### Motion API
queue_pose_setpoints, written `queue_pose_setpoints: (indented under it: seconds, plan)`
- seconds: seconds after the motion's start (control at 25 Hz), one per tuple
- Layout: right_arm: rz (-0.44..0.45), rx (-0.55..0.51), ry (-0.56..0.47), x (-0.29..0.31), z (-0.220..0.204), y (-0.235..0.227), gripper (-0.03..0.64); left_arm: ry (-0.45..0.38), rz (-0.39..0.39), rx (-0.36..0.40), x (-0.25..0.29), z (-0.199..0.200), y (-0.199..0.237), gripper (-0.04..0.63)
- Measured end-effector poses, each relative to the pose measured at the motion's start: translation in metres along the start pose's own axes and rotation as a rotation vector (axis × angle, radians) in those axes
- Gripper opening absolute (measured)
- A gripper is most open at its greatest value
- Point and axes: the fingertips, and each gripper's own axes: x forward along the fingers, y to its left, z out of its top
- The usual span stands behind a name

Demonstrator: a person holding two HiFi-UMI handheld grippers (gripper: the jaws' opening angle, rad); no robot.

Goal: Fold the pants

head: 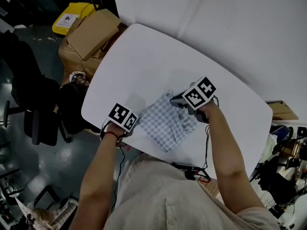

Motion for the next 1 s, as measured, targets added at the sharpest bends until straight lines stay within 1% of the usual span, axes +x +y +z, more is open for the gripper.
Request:
queue_pose_setpoints:
  seconds: [0.08,0.2,0.28,0.36,0.48,0.56,0.64,0.68,0.72,0.88,0.92,1.0]
  plan:
    - [-0.031,0.003,-0.011,-0.015,0.010,-0.009,0.017,-0.012,-0.027,-0.012,-0.005,0.000,-0.001,0.020]
    - [-0.082,0.016,-0.037,-0.021,0.020,-0.023,0.016,-0.003,-0.042,-0.035,-0.005,-0.005,0.004,0.020]
    - [-0.107,0.000,-0.054,-0.017,0.022,-0.026,0.017,0.001,-0.060,-0.058,-0.004,-0.008,0.005,0.020]
    - [-0.142,-0.020,-0.079,-0.011,0.023,-0.029,0.017,0.014,-0.070,-0.060,-0.003,-0.008,0.005,0.020]
    - [-0.212,-0.083,-0.057,0.002,0.018,-0.035,0.017,0.018,-0.067,-0.069,-0.004,-0.007,0.011,0.020]
    - [-0.243,-0.081,-0.105,-0.004,0.019,-0.041,0.018,0.001,-0.075,-0.100,-0.004,-0.006,0.013,0.020]
    - [-0.222,-0.064,-0.145,-0.020,0.016,-0.039,0.018,-0.023,-0.083,-0.126,-0.004,-0.005,0.015,0.020]
    - [-0.204,-0.079,-0.136,-0.027,0.010,-0.035,0.018,-0.037,-0.086,-0.137,-0.003,-0.005,0.016,0.020]
    - [-0.180,-0.104,-0.116,-0.033,0.000,-0.029,0.018,-0.050,-0.086,-0.148,-0.003,-0.005,0.016,0.020]
    - [-0.027,-0.170,-0.022,-0.038,-0.050,0.009,0.017,-0.078,-0.070,-0.171,0.000,-0.006,0.017,0.021]
    - [-0.007,-0.194,0.007,-0.035,-0.063,0.016,0.018,-0.080,-0.067,-0.174,0.001,-0.006,0.017,0.021]
    - [0.001,-0.265,0.074,-0.027,-0.089,0.025,0.018,-0.081,-0.066,-0.182,0.002,-0.005,0.018,0.021]
